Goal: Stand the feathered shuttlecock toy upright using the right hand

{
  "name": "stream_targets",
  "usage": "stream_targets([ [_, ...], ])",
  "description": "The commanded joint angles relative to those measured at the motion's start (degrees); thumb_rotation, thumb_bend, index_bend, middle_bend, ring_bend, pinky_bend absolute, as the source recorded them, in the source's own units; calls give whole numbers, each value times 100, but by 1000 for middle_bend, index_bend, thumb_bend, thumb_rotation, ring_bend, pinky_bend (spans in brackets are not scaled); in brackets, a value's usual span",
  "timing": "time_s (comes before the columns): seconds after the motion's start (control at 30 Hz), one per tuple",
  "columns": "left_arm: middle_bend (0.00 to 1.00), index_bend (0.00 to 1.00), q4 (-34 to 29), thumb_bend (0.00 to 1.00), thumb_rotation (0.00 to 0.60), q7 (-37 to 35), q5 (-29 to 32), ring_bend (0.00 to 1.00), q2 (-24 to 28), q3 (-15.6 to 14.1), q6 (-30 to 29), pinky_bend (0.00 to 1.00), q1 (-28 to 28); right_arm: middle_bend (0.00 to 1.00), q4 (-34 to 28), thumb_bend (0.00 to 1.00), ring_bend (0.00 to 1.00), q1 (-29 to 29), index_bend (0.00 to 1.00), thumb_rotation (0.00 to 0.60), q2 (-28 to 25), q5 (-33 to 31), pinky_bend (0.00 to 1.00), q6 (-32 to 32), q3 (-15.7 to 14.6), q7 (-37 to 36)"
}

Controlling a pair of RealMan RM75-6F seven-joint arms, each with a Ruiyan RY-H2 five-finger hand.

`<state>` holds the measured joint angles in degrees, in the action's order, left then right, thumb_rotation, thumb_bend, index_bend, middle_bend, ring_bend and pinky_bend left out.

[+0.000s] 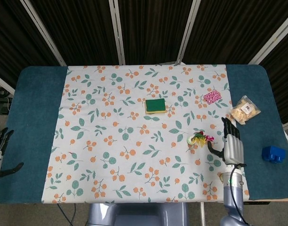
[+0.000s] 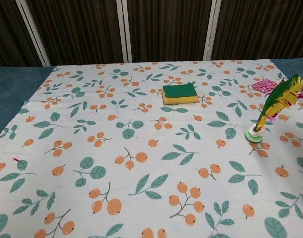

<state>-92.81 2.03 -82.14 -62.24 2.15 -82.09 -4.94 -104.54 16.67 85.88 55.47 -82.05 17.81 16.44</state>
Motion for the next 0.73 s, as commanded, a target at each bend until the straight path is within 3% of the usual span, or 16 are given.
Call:
stream_targets([
  [0.03,0,0,-10,198,556,-2,-20,0,4,2,-17,0,0,0,-142,265,0,-62,23,600,-296,131,0,98,-76,-25],
  [0.17,0,0,13,198,557,-40,-27,0,16,0,-35,0,12,0,-113,259,0,-166,21,600,-962,902,0,172,-489,131],
  [0.27,0,0,30,199,557,-57,-16,0,33,-5,-25,0,18,0,286,254,0,-332,14,600,-1534,1834,0,107,-994,187],
  [0.43,0,0,61,200,560,24,-71,0,17,-7,-101,0,34,0,749,235,0,-659,10,600,-2090,2636,0,2,-1620,-85],
  [0.73,0,0,110,198,558,37,-109,0,-9,-9,-156,0,51,0,1316,231,0,-706,4,600,-1971,3262,0,-195,-1749,-32],
])
